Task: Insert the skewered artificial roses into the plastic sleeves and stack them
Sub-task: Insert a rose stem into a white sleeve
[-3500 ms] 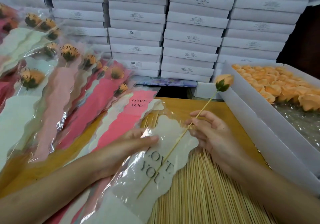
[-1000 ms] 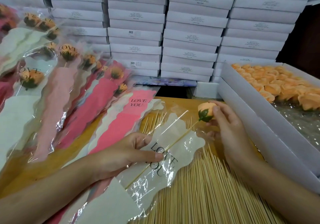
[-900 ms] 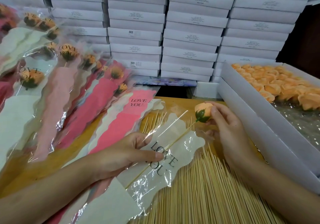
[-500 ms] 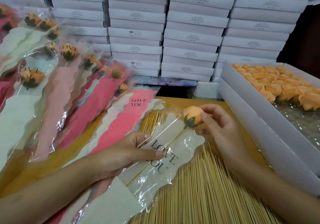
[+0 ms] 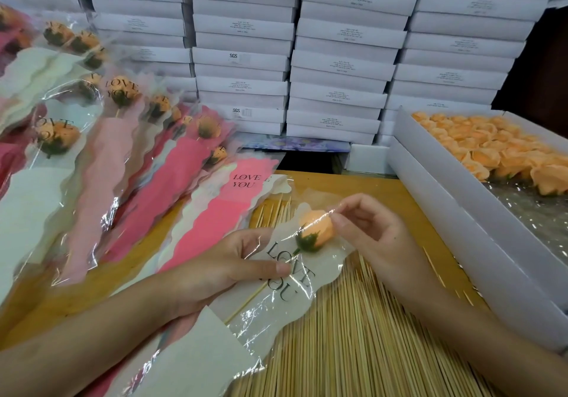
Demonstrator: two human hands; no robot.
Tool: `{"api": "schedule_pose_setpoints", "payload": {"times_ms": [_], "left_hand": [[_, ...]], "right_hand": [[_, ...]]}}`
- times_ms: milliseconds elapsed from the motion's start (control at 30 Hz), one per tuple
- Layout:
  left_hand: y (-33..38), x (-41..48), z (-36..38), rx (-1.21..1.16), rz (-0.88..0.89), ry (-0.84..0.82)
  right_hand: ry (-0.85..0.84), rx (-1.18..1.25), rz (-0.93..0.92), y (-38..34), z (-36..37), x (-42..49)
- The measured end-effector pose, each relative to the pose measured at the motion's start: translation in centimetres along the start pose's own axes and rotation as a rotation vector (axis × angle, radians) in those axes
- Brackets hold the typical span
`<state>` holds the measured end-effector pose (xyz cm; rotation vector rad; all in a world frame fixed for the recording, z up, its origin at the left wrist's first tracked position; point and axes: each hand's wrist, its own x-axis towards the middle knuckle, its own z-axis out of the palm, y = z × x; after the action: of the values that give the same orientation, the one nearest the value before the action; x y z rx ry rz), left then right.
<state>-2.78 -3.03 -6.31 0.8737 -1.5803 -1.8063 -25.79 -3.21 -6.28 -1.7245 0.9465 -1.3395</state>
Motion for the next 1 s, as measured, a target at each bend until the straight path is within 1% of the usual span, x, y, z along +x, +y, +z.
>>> {"api": "schedule_pose_setpoints", "payload": {"times_ms": [100, 300, 367, 433, 500, 533, 633, 700, 800, 1000], "left_hand": [[-0.1, 0.0, -0.1, -0.023, -0.004, -0.006], [0.1, 0.0, 0.1, 0.003, 0.027, 0.008], [0.3, 0.0, 0.4, 0.053, 0.044, 0.041], [0.4, 0.0, 0.5, 0.074, 0.028, 0.117], [0.0, 0.2, 0.1, 0.021, -0.008, 0.187], [-0.1, 0.2, 0.0, -0.008, -0.013, 0.192], [0.0, 0.3, 0.2, -0.081, 0.004, 0.111], [0.2, 0.3, 0.2, -0.134, -0.005, 0.09], [0.0, 0.5, 0.0, -0.084, 0.013, 0.072], [-0.1, 0.6, 0.0, -0.138, 0.003, 0.049]], "right_hand": [[-0.026, -0.026, 0.007, 0.0, 0.0, -0.1], [-0.042, -0.061, 0.035, 0.0, 0.0, -0.1], [-0.04, -0.062, 0.046, 0.2, 0.0, 0.0], [-0.04, -0.079, 0.044, 0.2, 0.1, 0.0], [-0.048, -0.08, 0.041, 0.3, 0.1, 0.0], [-0.059, -0.079, 0.043, 0.3, 0.1, 0.0], [-0.094, -0.056, 0.051, 0.4, 0.2, -0.1], [-0.124, -0.023, 0.053, 0.4, 0.2, -0.1], [-0.174, 0.03, 0.059, 0.1, 0.3, -0.3], [-0.257, 0.126, 0.092, -0.7, 0.6, -0.4]]}}
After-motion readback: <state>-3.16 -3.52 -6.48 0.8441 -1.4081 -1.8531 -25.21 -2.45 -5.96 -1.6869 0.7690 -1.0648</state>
